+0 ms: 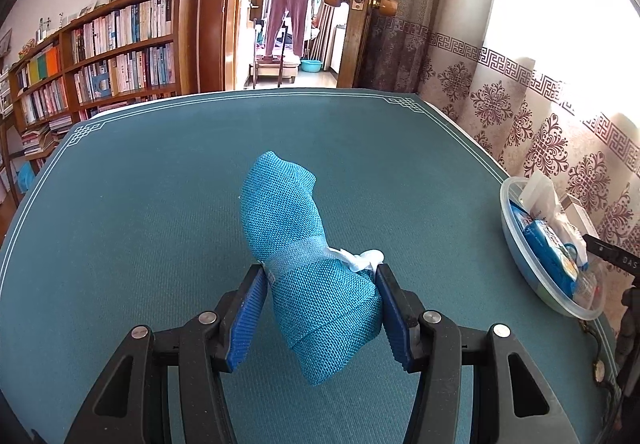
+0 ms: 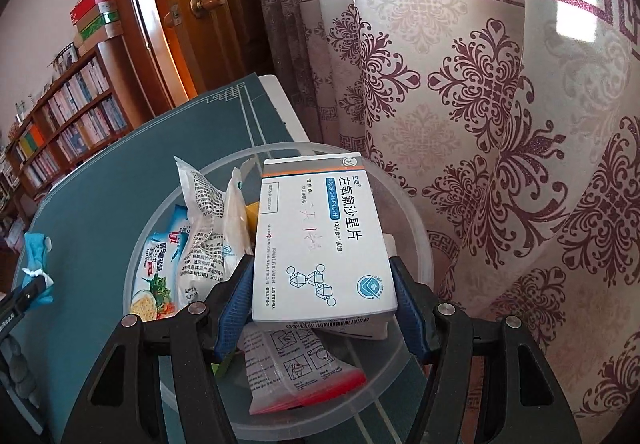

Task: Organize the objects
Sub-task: 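Carry the white medicine box into the bowl and open the right tool, then carry the blue cloth into the bowl and open the left tool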

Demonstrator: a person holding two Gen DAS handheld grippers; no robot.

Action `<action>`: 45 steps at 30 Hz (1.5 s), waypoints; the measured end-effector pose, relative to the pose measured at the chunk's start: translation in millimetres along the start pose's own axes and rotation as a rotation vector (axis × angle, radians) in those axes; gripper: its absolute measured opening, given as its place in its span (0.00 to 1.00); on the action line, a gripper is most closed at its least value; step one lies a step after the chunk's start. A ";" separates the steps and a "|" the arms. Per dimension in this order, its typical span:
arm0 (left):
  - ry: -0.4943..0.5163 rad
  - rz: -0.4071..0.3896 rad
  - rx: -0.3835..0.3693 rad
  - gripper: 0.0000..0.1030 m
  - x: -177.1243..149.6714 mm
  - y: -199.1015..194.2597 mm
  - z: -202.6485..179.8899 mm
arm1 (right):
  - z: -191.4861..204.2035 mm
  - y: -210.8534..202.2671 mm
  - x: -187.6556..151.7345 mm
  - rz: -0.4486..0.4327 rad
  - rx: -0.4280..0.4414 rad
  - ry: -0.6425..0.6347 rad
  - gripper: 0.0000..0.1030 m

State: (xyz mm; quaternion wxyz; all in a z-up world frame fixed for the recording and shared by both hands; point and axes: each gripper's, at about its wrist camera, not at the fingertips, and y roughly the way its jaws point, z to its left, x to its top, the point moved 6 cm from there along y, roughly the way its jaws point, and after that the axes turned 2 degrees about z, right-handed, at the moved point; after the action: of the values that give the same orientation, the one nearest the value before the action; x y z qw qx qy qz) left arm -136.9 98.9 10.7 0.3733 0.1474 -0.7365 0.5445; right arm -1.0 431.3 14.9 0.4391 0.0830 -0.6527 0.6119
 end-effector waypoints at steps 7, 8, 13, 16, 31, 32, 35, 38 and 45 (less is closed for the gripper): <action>0.033 0.003 -0.038 0.56 -1.5 -8.3 -29.1 | -0.3 -1.6 -2.0 -0.011 0.015 -0.039 0.64; 0.040 0.003 -0.045 0.56 -0.6 -9.3 -34.5 | -0.6 -2.2 -3.3 -0.010 0.018 -0.044 0.64; 0.087 -0.003 -0.088 0.56 2.1 -15.6 -65.4 | -2.4 -7.5 -8.8 -0.022 0.032 -0.053 0.66; 0.113 -0.001 -0.115 0.56 2.8 -17.4 -84.0 | -4.8 -12.4 -9.2 -0.036 0.046 -0.047 0.68; 0.199 0.059 -0.232 0.57 2.0 -4.7 -167.7 | -9.3 -52.4 -10.6 -0.157 0.063 -0.064 0.68; 0.206 0.062 -0.235 0.57 1.8 -3.4 -172.7 | -9.7 -53.6 -11.0 -0.159 0.068 -0.064 0.68; 0.218 0.073 -0.251 0.57 3.4 0.9 -187.2 | -10.6 -56.0 -12.5 -0.163 0.084 -0.065 0.68; 0.224 0.084 -0.270 0.57 6.0 5.6 -200.7 | -11.2 -58.0 -13.4 -0.168 0.093 -0.067 0.68; 0.219 0.107 -0.317 0.57 15.0 16.2 -227.5 | -15.5 -55.6 -13.8 -0.165 0.111 -0.056 0.68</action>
State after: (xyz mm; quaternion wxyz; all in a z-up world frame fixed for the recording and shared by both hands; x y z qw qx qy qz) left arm -68.6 315.1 39.3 0.4402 -0.0125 -0.7750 0.4533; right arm 50.5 425.7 43.9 0.4642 0.1777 -0.6207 0.6063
